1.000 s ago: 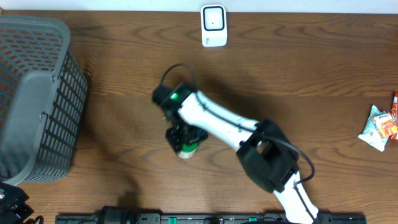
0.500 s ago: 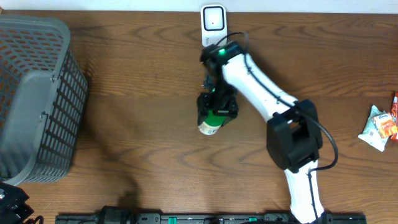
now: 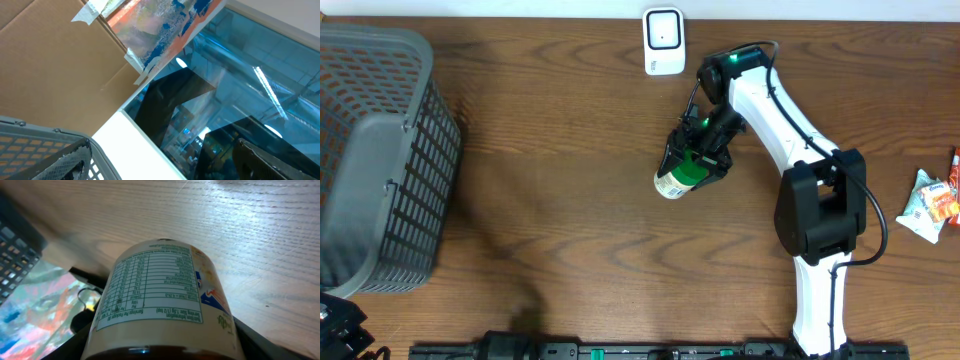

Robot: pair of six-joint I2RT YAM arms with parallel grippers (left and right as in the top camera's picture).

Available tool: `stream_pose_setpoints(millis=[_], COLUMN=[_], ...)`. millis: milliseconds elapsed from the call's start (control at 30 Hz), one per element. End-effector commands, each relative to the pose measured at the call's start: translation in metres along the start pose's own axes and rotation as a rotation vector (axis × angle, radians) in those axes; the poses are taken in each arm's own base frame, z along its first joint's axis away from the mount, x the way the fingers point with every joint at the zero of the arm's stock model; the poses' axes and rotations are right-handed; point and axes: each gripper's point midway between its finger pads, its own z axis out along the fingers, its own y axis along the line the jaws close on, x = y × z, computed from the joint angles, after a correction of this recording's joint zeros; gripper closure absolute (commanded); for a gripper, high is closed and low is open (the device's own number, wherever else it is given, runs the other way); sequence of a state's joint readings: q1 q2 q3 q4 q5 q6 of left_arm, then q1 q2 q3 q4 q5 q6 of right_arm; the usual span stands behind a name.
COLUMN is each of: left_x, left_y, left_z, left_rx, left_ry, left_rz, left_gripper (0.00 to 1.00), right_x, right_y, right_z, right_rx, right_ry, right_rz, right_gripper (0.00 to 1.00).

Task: Scan the item barcode
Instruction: 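Lift the jar with the right gripper toward the white scanner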

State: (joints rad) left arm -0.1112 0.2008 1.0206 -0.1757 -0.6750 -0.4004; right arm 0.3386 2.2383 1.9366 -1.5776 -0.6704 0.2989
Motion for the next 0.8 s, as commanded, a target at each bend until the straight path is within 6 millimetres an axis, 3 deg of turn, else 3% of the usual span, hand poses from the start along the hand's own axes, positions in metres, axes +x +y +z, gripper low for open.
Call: stream_pose_setpoints(millis=[0, 533, 767], left_x=[0.0004, 0.0025, 0.0025], left_y=[-0.0010, -0.0004, -0.0004], left_z=[-0.0009, -0.0004, -0.0004], left_rx=[0.010, 0.008, 0.008], left_ry=[-0.001, 0.002, 0.002], left_rz=[-0.006, -0.003, -0.003], left_gripper=[0.10, 0.10, 0.10], right_x=[0.0013, 0.0079, 0.0086], right_y=[0.0154, 0.0160, 0.0154], right_z=[-0.0046, -0.0040, -0.0045], right_rx=[-0.073, -0.076, -0.077], right_ry=[0.008, 0.033, 0.035], right_rz=[-0.045, -0.046, -0.060], right_gripper=[0.37, 0.39, 0.34])
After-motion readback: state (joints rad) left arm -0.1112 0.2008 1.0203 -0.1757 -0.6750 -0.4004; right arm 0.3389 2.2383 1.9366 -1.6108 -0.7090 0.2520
